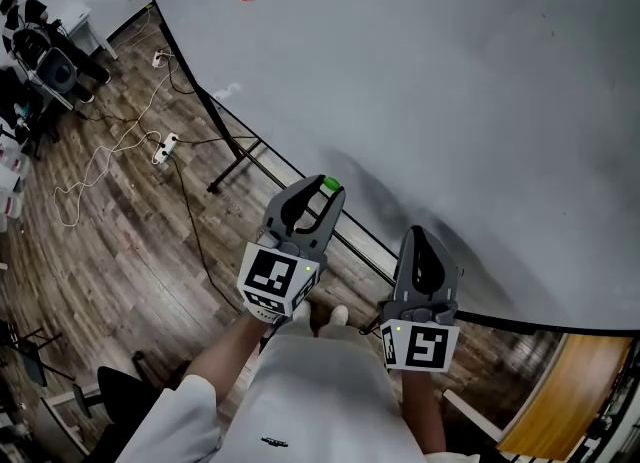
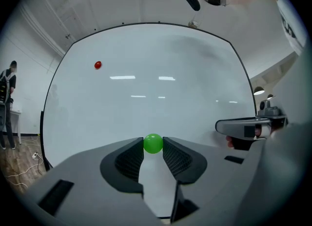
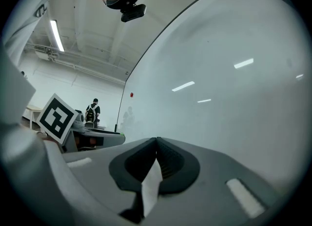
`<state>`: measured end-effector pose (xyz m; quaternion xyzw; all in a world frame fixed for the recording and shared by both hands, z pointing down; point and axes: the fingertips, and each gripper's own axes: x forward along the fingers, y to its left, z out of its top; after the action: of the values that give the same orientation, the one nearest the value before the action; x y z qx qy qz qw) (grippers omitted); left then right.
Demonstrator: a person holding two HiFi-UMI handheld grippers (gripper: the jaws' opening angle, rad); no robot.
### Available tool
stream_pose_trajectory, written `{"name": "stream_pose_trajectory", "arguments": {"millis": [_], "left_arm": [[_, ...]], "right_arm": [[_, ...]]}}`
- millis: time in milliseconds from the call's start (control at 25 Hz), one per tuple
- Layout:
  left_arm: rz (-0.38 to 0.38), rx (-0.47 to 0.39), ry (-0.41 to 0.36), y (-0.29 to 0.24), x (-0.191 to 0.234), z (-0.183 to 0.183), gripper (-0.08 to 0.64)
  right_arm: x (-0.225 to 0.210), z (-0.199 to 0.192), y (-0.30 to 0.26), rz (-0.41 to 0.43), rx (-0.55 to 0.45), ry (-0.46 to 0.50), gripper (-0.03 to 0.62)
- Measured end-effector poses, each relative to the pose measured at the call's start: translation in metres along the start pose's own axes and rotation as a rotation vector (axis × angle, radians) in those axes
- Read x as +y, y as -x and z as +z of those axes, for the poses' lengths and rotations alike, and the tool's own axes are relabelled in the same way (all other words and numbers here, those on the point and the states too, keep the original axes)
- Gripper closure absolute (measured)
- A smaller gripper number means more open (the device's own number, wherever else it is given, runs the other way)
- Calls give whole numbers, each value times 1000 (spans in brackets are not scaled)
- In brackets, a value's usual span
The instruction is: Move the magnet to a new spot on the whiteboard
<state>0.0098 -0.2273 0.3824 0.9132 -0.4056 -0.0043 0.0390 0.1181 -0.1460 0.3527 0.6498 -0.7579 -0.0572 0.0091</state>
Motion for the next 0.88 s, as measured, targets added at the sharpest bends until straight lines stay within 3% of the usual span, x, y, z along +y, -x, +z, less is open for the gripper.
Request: {"name": "stream_pose_trajectory", "arguments": {"millis": [400,880], "left_arm": [[-1,22,-17,-25,25,-28,437],[-6,21,-29,-49,40,-38,437]], "right_arm": [[19,-28,-32,6,34,-19,584],[28,-52,-57,14,64,-65,584]]}}
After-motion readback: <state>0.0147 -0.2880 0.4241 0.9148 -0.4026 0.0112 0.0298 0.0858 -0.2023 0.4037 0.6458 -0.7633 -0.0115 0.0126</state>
